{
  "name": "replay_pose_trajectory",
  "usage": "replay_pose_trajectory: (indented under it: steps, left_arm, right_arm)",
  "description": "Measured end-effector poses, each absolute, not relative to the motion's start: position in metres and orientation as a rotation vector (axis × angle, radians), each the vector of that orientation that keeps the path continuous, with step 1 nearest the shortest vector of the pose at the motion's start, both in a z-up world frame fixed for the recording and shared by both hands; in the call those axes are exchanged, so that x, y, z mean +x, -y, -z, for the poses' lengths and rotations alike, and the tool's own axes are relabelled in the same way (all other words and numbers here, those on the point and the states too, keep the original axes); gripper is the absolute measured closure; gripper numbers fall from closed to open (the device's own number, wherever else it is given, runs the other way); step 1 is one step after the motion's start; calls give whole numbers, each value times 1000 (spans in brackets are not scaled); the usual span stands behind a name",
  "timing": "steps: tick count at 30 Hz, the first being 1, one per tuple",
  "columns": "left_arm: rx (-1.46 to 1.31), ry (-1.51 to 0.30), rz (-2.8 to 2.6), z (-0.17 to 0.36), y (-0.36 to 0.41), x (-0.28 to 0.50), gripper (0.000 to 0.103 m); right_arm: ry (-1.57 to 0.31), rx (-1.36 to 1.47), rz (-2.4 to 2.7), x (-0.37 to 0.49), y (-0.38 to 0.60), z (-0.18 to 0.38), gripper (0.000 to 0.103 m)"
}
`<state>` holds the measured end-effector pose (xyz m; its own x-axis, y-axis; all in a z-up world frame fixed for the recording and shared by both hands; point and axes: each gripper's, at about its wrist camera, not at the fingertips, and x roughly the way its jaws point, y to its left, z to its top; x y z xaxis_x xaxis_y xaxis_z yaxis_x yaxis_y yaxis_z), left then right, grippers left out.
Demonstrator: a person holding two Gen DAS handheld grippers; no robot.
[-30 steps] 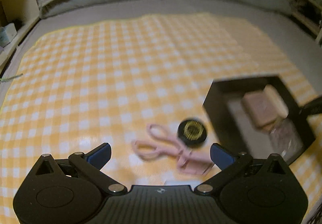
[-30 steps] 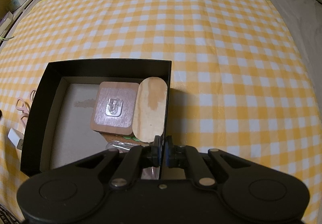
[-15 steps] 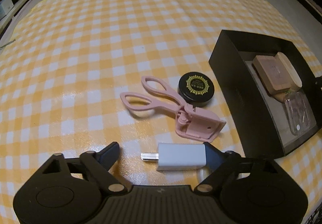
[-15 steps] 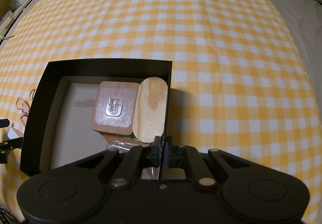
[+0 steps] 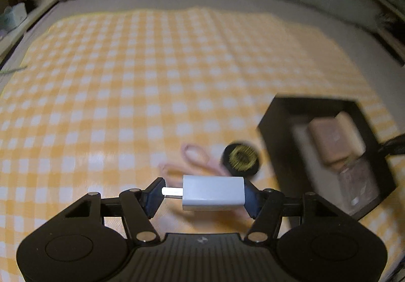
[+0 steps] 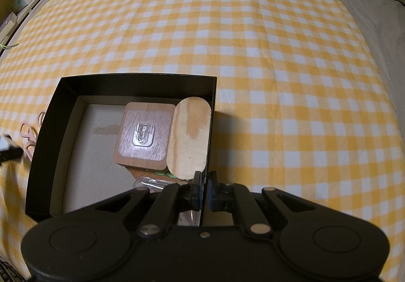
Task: Organize rigid objects
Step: 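Lower the white charger into the black box and release it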
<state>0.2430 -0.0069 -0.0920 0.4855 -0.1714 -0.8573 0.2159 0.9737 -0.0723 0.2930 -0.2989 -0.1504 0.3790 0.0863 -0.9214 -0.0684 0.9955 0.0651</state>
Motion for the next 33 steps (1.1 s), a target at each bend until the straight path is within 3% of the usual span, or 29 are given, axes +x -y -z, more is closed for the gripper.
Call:
replay_pose_trajectory:
  steps: [8, 15, 26, 30, 33]
  left_arm:
    - [-49, -1019, 448, 68, 60, 237, 39]
    - [-8, -1097, 564, 86, 120, 221, 39]
    - [-78, -1251, 454, 121, 144, 230, 39]
    - [-86, -1256, 448, 121, 148, 231, 27]
    - [-69, -1257, 445, 121, 150, 231, 25]
  right_arm:
    - [-1177, 19, -99, 292, 298, 150, 98]
    - [-1177, 16, -97, 292, 298, 150, 98]
    - [-1176, 18, -97, 291, 297, 149, 98]
    - [-1176, 19, -98, 292, 296, 150, 98]
    - [-1174, 15, -97, 291, 296, 150, 97]
